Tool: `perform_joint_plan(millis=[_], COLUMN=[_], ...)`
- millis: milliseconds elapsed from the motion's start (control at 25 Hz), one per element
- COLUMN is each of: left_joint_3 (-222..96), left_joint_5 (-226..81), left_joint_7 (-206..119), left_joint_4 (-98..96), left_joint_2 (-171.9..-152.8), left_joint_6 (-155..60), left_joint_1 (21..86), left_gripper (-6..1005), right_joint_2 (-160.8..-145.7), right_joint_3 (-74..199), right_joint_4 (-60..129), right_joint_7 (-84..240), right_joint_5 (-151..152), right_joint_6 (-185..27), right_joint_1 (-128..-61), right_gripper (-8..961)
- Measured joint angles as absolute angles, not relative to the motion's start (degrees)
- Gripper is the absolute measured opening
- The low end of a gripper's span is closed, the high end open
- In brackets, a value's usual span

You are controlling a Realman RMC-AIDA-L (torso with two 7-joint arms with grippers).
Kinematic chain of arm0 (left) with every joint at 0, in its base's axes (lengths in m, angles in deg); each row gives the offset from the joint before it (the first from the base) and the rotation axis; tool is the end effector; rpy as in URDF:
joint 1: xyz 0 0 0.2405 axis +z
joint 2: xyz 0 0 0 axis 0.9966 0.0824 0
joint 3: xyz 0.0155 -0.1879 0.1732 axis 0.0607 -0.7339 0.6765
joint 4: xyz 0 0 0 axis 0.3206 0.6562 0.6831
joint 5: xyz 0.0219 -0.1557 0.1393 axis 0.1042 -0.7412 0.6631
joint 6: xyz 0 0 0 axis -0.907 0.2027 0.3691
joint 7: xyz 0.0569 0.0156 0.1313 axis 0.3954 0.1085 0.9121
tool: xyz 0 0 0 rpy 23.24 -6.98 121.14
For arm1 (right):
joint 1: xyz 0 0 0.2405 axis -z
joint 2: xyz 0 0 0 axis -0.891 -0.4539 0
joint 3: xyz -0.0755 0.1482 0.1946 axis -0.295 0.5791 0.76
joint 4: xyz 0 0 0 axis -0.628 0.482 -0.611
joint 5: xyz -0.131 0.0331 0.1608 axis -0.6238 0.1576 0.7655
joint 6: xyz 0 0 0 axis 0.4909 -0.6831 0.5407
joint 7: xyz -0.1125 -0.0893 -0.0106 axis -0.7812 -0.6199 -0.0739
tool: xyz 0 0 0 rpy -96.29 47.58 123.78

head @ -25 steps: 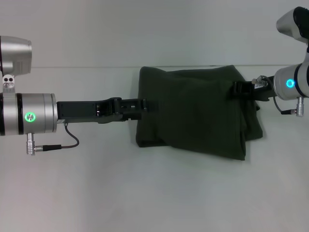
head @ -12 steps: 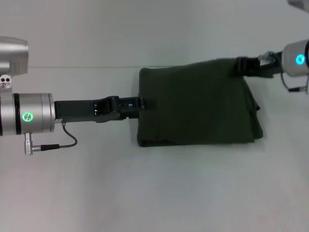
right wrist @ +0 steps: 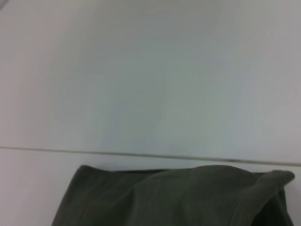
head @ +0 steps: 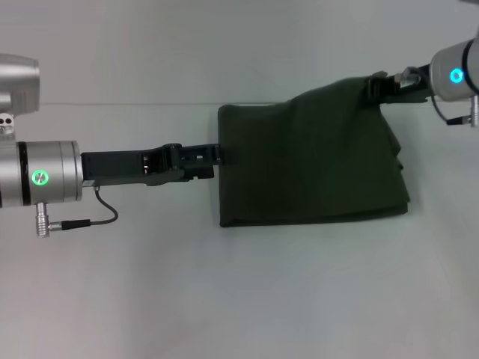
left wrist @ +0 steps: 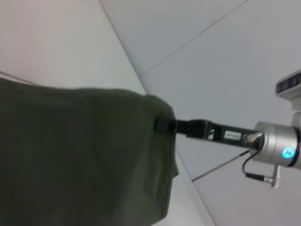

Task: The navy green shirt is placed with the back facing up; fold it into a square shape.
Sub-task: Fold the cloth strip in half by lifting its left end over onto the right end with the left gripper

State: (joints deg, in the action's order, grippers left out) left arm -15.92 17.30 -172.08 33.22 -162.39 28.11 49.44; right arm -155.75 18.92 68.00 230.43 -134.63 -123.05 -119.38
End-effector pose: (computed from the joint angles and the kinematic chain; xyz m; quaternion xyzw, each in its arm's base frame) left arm -0.2200 0.3705 0.0080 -0.7965 -0.5348 -0.2816 0.0150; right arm 0.1852 0.4864 0.0208 -0.7876 0.5141 0.0590 0.3346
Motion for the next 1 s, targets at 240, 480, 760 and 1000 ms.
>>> perform_joint_plan(millis=[240,480,760,1000], left_joint_3=[-16.86,-16.86,-16.89,-16.92], left_joint_5=[17.57,17.47,17.32,17.28], left_joint_7=[-172.08,-172.08,-172.08,-172.08], left_joint_4=[33.22,33.21,33.09,33.17], left_joint_2=[-162.32,-162.38,-162.39,-162.49], left_joint_6=[28.11,28.08,28.29,28.18], left_joint_1=[49.29,49.35,49.72,49.75], left_gripper=[934,935,935,935], right_joint_2=[-155.24,-155.37,-156.77,-157.64], right_joint_3=[18.08,14.09,11.44,11.72], right_joint_4=[64.00,63.69,63.62,64.73], right_joint_7=[230.40,228.72,232.14,235.90], right_joint_5=[-135.05,-135.31,-144.30,-151.99], right_joint_6=[-119.54,-117.45,-114.91,-114.19], right_joint_1=[-119.79,-119.53,-120.47,-120.68], right_gripper=[143,169,201,520])
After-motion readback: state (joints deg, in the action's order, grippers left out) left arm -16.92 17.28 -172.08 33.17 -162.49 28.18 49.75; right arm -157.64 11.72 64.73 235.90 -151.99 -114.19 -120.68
